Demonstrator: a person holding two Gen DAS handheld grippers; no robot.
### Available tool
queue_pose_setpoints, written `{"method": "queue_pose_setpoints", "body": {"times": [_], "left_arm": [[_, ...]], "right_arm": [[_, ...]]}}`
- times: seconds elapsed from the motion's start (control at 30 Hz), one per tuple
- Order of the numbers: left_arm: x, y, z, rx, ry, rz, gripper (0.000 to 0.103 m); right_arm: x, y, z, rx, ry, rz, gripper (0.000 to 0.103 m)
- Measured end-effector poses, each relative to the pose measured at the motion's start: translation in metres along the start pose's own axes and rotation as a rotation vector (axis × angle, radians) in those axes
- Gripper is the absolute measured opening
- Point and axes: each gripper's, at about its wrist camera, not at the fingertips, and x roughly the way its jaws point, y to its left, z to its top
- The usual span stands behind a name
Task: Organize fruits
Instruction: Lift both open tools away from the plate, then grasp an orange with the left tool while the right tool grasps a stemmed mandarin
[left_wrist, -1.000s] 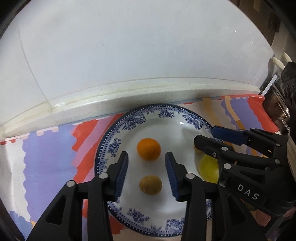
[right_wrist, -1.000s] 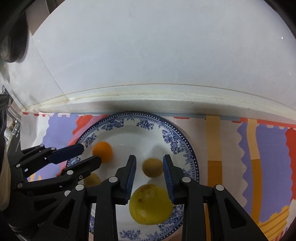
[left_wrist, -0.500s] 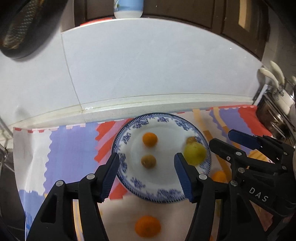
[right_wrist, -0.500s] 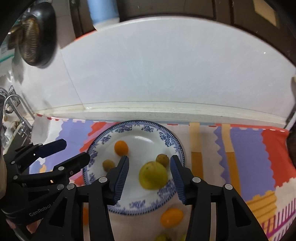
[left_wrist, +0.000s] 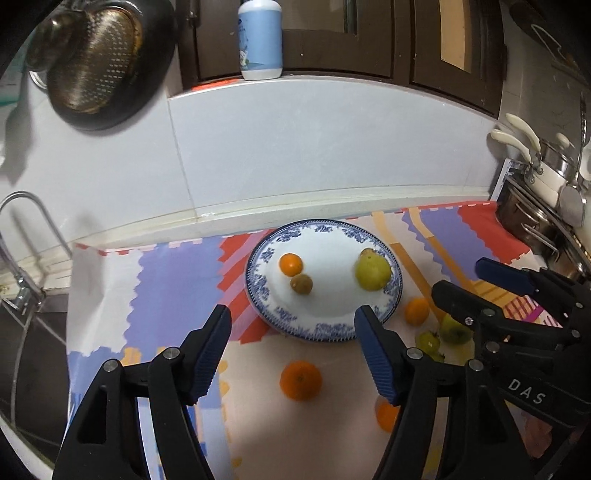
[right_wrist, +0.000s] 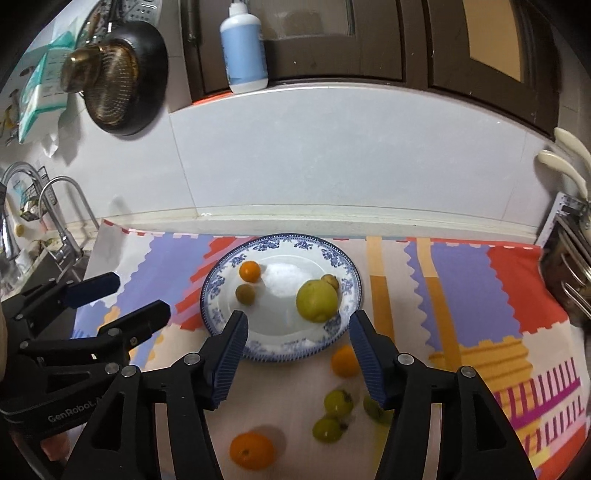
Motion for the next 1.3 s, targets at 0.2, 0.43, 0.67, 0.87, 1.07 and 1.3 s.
{"method": "queue_pose_setpoints", "body": {"times": [0.2,0.43,0.67,0.87,1.07,1.3], "left_arm": [[-0.016,-0.001,-0.017,-0.004,0.006,0.026,0.080],[-0.032,0.003,-0.042,-0.010,-0.017,0.043,0.082],[-0.040,0.018,-0.061,0.019,-0.064,0.006,0.082],[-0.034,0.033,-0.071,0.079,-0.064,-0.053,0.082],[-0.026,0.037,-0.082,0.167,-0.087,-0.113,0.082],[-0.004,0.041,-0.095,0.218,-0.055,-0.145,0.082]], "right_arm": [[-0.018,0.003,-0.016,0.025,-0.014,0.002,0.063],[-0.028,0.009,-0.036,0.018,-0.015,0.016,0.063],[-0.036,0.024,-0.056,0.021,-0.011,-0.038,0.063],[-0.032,0.035,-0.075,0.096,0.014,-0.074,0.063],[-0.026,0.048,-0.094,0.153,0.048,-0.107,0.063],[-0.015,0.056,-0.110,0.173,0.088,-0.158,0.063]]}}
